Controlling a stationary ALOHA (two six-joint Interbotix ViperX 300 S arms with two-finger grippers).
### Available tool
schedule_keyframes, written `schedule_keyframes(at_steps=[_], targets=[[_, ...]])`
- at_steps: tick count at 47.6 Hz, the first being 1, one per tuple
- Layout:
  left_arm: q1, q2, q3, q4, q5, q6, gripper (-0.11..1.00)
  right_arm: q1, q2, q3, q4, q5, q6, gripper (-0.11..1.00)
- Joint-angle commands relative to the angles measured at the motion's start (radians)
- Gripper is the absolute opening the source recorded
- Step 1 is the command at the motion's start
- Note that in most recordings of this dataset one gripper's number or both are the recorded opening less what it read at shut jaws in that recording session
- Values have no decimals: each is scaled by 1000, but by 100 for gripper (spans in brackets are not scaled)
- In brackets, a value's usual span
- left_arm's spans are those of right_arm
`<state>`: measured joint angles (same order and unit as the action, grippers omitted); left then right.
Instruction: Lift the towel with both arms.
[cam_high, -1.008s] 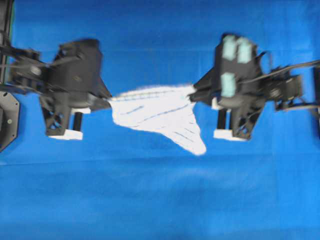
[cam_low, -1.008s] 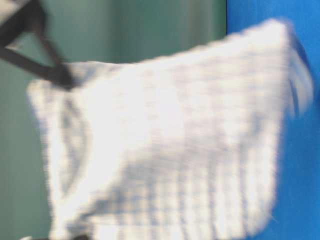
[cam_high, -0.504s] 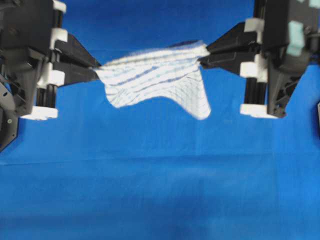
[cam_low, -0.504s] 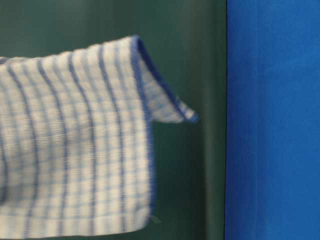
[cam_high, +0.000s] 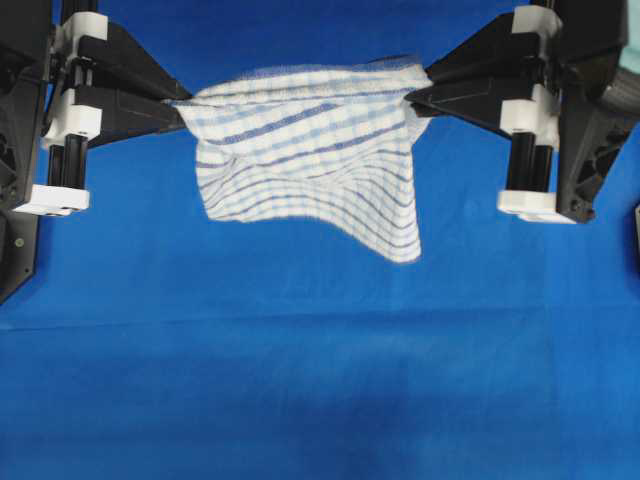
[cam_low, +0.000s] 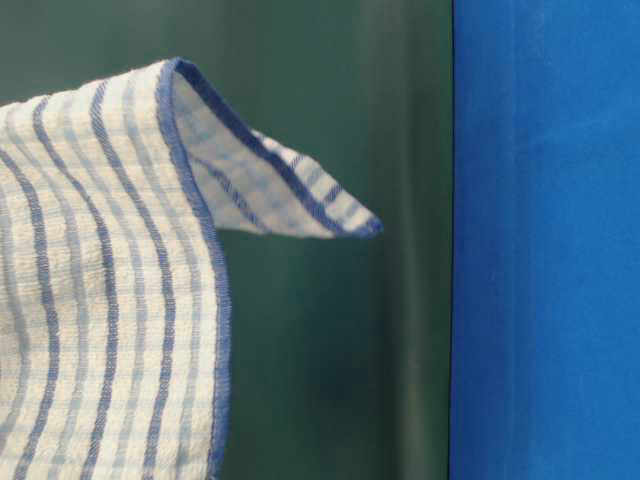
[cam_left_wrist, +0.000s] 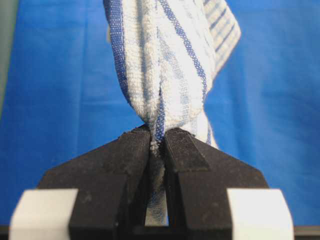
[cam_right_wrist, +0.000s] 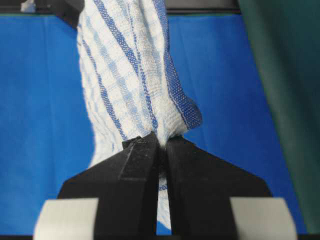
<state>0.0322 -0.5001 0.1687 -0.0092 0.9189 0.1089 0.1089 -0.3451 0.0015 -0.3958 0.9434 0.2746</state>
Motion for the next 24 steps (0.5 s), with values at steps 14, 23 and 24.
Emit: schedule_keyframes(at_steps=[14,23,24], targets=[[3,-20,-18,0,-29,6,4,-2,-17,-26,-3,-5,2,4],[-2,-34,-5,-3,-40,-9,24,0,-6,-23,-8,0,0,55],[-3,-34,-5,-3,-41,-11,32,0,-6,-23,-8,0,0,59]])
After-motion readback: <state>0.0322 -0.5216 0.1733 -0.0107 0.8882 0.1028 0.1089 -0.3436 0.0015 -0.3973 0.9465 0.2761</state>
